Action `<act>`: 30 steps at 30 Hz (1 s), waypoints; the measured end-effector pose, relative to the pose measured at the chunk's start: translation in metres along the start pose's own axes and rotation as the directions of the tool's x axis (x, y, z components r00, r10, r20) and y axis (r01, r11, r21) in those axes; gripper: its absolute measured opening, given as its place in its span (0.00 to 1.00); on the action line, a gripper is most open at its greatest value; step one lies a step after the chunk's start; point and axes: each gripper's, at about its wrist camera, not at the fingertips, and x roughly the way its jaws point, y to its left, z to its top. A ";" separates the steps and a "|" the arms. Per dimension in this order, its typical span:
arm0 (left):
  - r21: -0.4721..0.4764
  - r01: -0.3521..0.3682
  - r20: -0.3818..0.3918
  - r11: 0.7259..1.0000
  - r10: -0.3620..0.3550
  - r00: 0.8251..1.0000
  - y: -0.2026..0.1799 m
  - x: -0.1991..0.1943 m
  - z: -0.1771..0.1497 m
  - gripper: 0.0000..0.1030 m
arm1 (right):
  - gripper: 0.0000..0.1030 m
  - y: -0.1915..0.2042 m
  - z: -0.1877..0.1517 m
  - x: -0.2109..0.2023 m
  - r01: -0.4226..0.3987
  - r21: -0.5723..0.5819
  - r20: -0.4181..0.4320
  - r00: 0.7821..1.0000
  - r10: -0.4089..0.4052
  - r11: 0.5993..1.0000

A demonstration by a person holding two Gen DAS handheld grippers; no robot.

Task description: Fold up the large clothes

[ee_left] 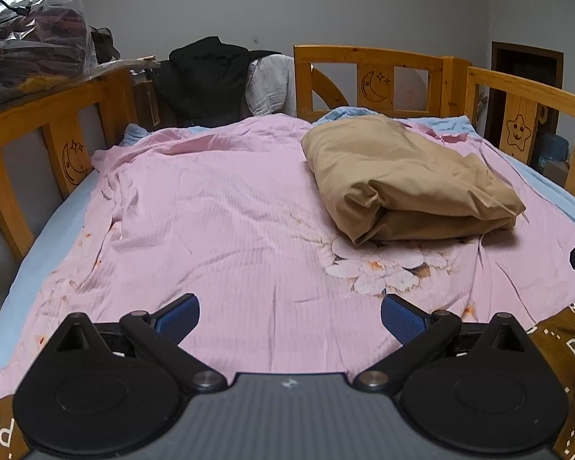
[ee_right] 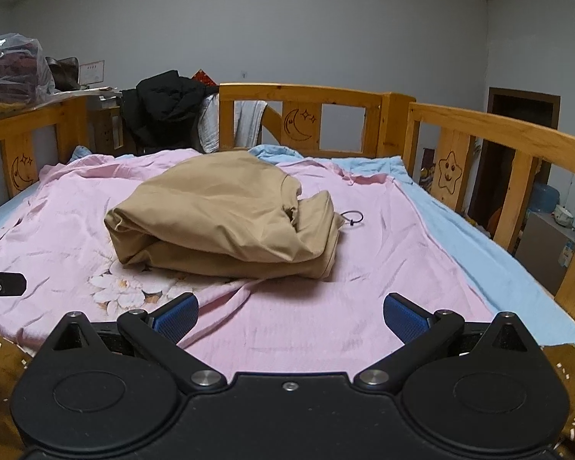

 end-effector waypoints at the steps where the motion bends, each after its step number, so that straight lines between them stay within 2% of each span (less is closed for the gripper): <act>1: 0.001 0.000 -0.003 1.000 0.000 1.000 0.000 0.000 -0.001 0.99 | 0.99 0.000 0.000 0.001 -0.002 0.001 -0.004 1.000 0.002 1.000; 30: 0.007 -0.006 -0.024 1.000 0.006 1.000 0.001 0.005 -0.006 0.99 | 0.99 0.000 -0.003 0.006 -0.001 0.019 -0.020 1.000 0.001 1.000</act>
